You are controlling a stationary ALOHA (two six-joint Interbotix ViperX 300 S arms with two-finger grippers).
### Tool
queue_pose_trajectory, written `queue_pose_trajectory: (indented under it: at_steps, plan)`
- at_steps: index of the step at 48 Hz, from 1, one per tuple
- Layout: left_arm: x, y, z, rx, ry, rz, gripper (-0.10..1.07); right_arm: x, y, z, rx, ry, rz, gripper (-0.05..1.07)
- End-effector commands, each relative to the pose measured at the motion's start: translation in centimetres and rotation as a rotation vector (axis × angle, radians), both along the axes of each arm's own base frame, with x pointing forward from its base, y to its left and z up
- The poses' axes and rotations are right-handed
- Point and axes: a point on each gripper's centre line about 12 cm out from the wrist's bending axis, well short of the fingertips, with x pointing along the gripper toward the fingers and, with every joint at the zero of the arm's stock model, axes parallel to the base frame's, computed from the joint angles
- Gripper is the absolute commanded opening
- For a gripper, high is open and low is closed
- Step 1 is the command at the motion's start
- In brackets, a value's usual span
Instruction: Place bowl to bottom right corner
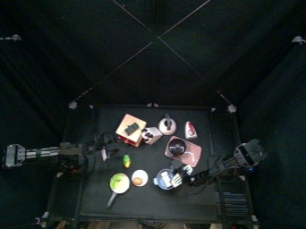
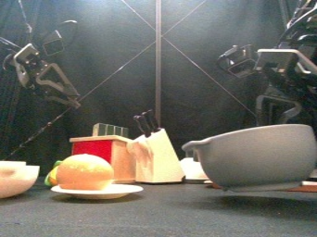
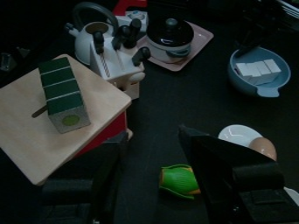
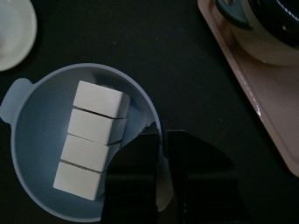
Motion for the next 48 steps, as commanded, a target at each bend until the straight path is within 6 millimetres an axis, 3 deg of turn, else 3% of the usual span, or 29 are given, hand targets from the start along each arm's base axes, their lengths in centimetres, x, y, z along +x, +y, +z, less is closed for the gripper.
queue_pose_trajectory:
  at_steps: [1, 24, 34, 48]
  plan:
    - [0.2, 0.1, 0.6, 0.003, -0.018, 0.000, 0.87, -0.3, 0.7, 1.3, 0.031, -0.024, -0.019, 0.43]
    - [0.2, 0.1, 0.5, 0.002, -0.015, 0.001, 0.87, -4.1, 4.1, 1.0, 0.027, -0.052, -0.157, 0.43]
    - [0.2, 0.1, 0.4, 0.000, -0.014, 0.003, 0.87, -5.4, 4.1, 0.2, 0.027, -0.055, -0.218, 0.44]
    - [0.2, 0.1, 0.4, 0.000, -0.014, 0.003, 0.87, -5.7, 4.5, 0.2, 0.040, -0.059, -0.229, 0.47]
